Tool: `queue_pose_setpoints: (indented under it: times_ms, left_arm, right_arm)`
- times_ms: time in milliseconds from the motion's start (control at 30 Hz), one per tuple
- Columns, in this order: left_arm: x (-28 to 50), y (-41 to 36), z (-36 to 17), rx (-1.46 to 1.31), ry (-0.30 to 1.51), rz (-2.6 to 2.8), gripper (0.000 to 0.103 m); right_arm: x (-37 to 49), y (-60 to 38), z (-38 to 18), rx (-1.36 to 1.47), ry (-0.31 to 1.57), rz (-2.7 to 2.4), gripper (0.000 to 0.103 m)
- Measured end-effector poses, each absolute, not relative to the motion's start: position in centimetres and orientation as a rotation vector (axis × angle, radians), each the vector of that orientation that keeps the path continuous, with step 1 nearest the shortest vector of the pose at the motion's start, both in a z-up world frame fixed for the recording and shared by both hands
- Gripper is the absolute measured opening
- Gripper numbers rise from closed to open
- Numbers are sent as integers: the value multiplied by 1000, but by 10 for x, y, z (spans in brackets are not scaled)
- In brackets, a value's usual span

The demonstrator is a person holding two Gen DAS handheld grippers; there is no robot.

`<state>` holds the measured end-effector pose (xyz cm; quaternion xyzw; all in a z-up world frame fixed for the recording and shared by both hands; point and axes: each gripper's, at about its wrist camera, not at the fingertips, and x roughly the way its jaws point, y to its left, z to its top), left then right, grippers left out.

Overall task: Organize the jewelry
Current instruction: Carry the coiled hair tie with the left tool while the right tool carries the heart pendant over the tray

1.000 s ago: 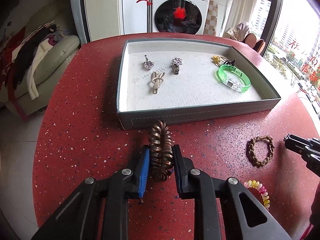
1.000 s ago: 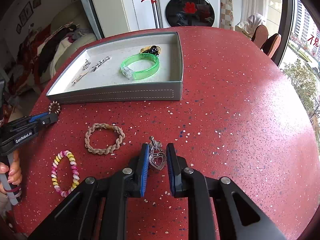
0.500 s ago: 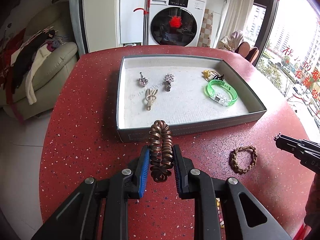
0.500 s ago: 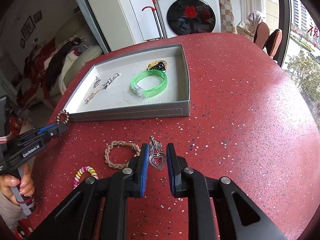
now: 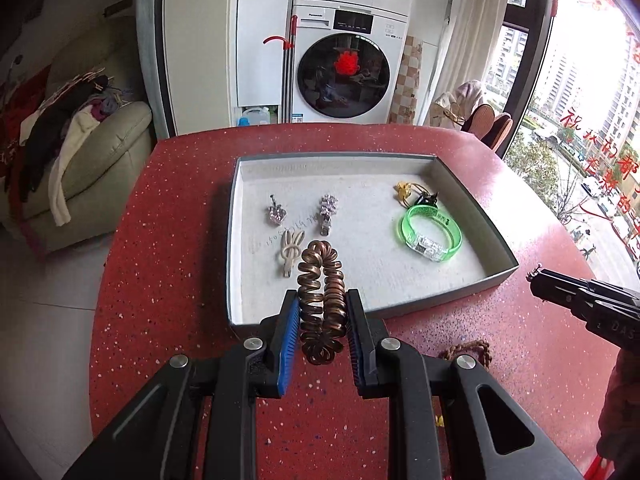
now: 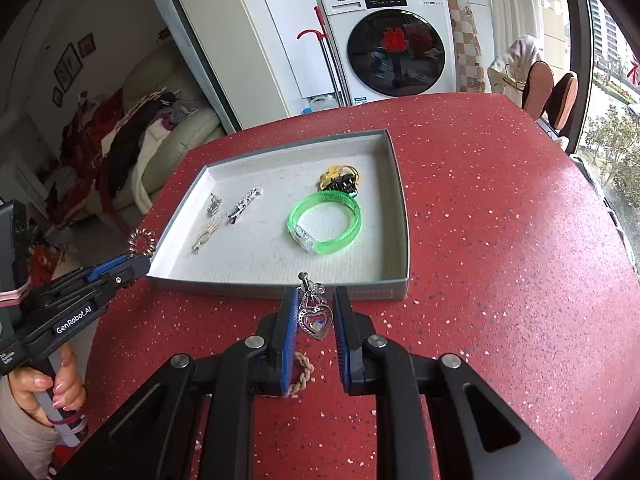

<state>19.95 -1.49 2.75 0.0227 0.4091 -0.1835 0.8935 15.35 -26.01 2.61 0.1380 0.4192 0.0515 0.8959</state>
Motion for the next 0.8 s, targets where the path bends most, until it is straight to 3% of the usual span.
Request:
queue_pose_setpoints:
  times_ms: [800]
  left_arm:
    - [302,-45,31,52,852,-307,42]
  right_arm:
    - [263,-265,9,354,919,93,19]
